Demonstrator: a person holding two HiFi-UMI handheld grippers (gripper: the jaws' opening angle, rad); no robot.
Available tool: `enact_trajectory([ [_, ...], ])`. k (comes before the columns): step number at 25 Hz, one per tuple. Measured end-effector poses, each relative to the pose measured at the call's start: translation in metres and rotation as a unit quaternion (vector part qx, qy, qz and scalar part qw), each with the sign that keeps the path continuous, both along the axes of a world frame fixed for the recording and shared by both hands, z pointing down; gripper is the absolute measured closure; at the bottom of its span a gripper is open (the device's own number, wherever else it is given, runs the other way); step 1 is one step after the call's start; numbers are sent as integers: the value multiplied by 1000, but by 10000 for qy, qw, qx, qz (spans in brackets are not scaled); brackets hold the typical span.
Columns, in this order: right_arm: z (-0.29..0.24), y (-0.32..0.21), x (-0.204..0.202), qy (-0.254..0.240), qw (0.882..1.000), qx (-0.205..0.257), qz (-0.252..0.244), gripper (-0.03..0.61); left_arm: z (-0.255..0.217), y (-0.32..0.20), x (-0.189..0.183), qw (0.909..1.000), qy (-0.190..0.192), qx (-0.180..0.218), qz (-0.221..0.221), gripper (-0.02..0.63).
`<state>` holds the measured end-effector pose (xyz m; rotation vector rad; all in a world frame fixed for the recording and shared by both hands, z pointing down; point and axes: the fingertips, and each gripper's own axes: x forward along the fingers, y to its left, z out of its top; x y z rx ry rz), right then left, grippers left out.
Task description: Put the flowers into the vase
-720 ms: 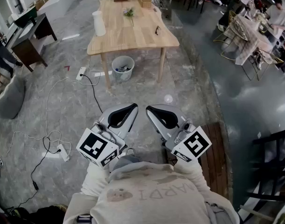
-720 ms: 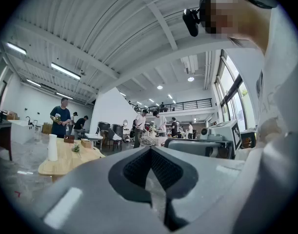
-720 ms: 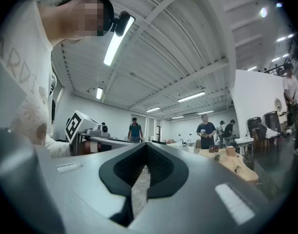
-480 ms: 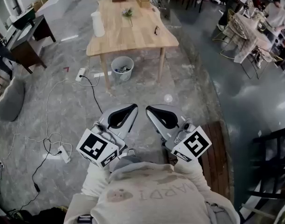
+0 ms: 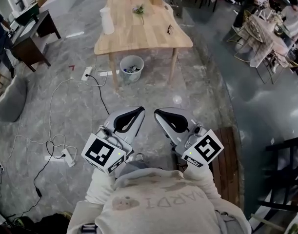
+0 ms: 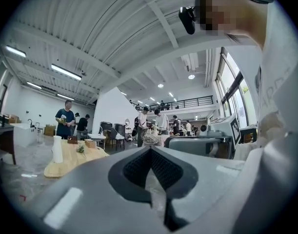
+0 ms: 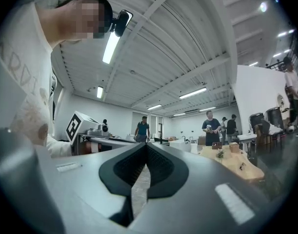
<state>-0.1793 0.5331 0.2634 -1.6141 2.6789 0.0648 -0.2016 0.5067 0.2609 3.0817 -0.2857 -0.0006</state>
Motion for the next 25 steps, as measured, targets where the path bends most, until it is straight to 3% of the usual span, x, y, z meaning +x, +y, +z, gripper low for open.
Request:
enact_trajectory([
  [3,0,-14,-6,53,10000,-11,-30,554,1,-13,-7,9998,-20,197,-32,614],
  [10,-5,-35,-17,81,9995,150,279,554,5,-46,-31,9996,246,12,129,614],
  [17,-6,-66,10,-120,9981,68,597,554,7,-78,-14,9995,240,25,225,614],
  [25,-6,-126,49,-197,9990,98,384,554,7,-132,14,9998,152,116,-63,614],
])
